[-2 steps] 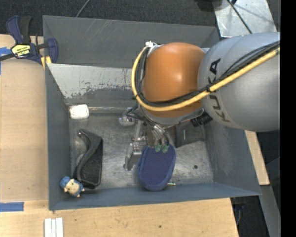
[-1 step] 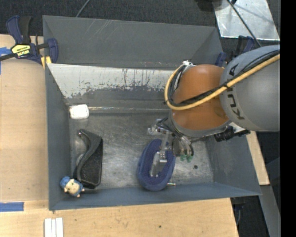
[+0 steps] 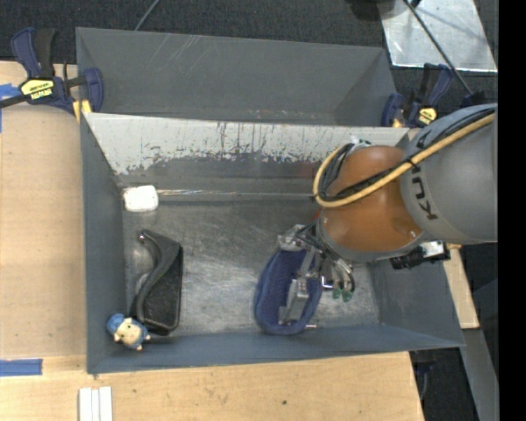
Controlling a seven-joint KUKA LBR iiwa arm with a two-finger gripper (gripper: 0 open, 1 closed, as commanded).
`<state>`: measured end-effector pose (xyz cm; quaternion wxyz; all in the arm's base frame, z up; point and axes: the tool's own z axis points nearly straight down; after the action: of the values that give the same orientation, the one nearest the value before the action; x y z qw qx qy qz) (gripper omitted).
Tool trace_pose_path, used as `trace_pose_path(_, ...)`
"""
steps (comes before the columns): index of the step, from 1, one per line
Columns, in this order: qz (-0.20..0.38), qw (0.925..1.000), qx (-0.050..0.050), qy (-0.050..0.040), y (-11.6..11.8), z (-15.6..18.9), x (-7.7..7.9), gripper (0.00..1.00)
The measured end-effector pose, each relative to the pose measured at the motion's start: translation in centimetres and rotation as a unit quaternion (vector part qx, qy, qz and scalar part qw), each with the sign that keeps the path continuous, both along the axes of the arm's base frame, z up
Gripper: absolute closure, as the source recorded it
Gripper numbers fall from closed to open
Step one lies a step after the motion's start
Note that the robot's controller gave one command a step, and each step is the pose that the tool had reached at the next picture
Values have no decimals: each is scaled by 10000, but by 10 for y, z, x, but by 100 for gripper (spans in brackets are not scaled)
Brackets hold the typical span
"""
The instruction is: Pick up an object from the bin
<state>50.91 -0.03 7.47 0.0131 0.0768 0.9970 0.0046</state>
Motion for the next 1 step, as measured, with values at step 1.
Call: trace_pose_path(1, 39, 10000, -8, 12, 2, 3, 0, 100)
